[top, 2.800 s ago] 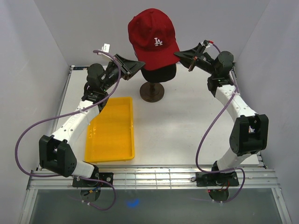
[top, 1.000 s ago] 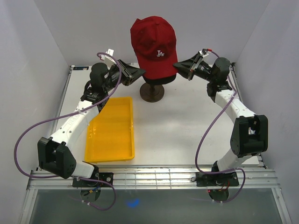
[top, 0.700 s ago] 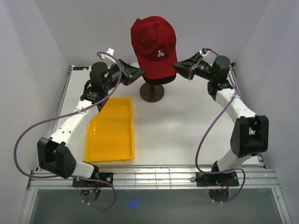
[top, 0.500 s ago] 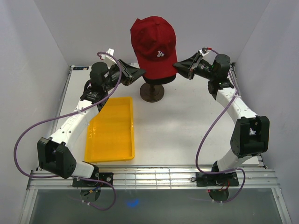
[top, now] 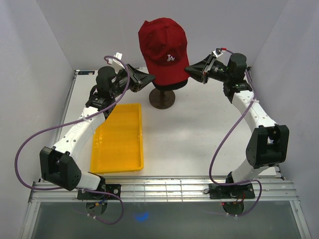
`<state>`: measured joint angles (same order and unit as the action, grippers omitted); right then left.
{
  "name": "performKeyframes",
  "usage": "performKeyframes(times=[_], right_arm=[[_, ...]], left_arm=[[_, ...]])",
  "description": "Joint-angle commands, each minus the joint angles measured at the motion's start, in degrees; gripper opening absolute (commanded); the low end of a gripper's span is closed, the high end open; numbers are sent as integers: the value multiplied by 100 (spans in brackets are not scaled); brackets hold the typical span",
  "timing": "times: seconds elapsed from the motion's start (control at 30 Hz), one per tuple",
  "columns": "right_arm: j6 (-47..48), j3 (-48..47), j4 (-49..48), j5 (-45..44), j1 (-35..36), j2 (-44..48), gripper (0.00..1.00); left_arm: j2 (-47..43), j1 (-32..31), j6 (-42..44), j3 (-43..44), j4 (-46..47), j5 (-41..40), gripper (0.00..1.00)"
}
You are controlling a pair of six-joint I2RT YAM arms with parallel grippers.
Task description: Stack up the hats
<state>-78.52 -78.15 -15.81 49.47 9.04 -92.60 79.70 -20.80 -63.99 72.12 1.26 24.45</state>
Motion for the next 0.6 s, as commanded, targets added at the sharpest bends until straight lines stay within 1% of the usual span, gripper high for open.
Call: performKeyframes(times=[0.0,0.03,0.1,0.27,0.33,0.37,0.47,0.57], right_arm=[[723,-95,1290,-526,-122,-232,15],[924,-174,1561,-605,-122,-250,15],[1154,-428,1975,-728,-130,-303,13],[1321,-473,2214,-843,-148,-329,11],[1366,-508,2276,-887,-148,-356,11],[1383,-491,2276,-887,-148,-356,11],[1392,-482,2267,-896,-157,-356,11],[1392,-508,2276,-904,-157,-356,11]], left_arm=[[-157,120,176,39,-626,-107,9],[-148,128,176,31,-635,-89,4],[-139,164,176,13,-644,-63,0],[-60,190,202,30,-697,7,0],[-16,190,263,100,-872,-10,0],[-16,190,281,101,-881,-10,4],[-86,216,299,74,-899,-36,8],[-113,234,352,110,-969,-45,16]])
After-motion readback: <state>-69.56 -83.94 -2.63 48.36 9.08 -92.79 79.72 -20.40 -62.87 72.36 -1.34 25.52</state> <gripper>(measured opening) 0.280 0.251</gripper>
